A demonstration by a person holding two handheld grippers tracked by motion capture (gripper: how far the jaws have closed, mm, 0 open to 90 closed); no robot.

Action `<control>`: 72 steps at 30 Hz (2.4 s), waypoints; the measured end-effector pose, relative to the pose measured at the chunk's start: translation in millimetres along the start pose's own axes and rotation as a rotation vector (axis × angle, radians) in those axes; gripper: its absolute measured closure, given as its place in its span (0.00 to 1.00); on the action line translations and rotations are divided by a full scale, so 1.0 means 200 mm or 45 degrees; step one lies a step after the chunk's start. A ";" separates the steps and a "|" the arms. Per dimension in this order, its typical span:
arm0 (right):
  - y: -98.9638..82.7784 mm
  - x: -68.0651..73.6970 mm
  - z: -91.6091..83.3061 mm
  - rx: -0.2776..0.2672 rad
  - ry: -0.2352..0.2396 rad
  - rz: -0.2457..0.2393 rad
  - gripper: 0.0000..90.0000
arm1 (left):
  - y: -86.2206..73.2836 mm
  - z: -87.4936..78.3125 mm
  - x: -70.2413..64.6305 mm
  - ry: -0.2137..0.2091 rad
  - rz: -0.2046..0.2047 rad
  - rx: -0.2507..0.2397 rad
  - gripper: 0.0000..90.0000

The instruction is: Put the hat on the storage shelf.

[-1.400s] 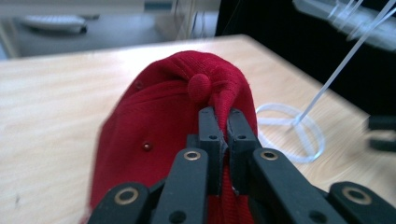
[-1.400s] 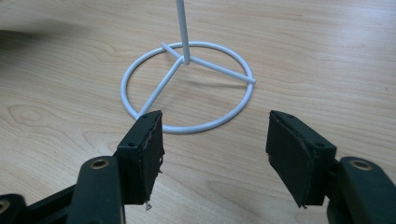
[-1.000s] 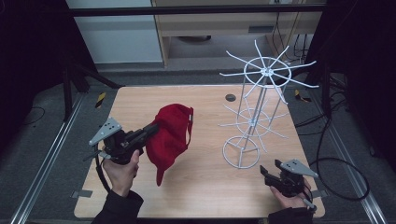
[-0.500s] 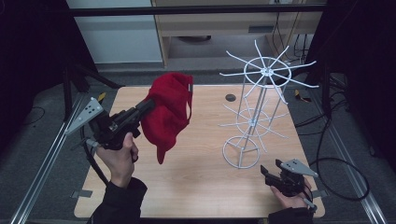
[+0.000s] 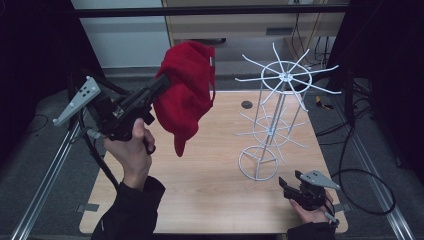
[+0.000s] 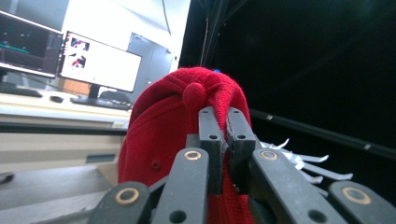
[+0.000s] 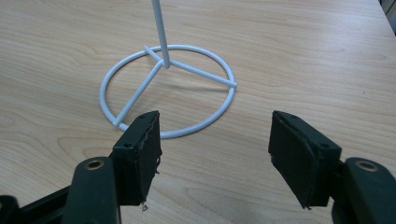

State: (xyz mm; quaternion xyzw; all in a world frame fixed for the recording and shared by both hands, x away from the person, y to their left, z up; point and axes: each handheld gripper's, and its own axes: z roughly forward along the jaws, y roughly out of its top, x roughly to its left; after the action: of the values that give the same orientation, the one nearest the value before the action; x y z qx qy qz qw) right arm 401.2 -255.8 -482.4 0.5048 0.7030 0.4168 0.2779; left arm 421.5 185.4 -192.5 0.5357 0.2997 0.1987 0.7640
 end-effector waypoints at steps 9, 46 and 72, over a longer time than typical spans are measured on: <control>0.00 0.00 0.01 0.010 -0.004 -0.017 0.37 | 0.09 0.09 -0.12 -0.047 0.038 -0.041 0.97; -0.01 0.01 0.02 0.028 0.016 -0.035 0.34 | -0.43 0.13 0.06 0.043 -0.025 0.246 0.89; -0.02 0.00 0.03 0.030 -0.008 -0.031 0.30 | -0.75 -0.36 0.30 0.269 0.230 0.506 0.35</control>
State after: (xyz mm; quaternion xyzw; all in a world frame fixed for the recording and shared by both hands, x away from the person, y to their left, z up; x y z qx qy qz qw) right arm 403.7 -254.1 -487.8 0.5008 0.7131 0.4034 0.2792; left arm 415.8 221.8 -365.2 0.6763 0.3621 0.2582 0.5872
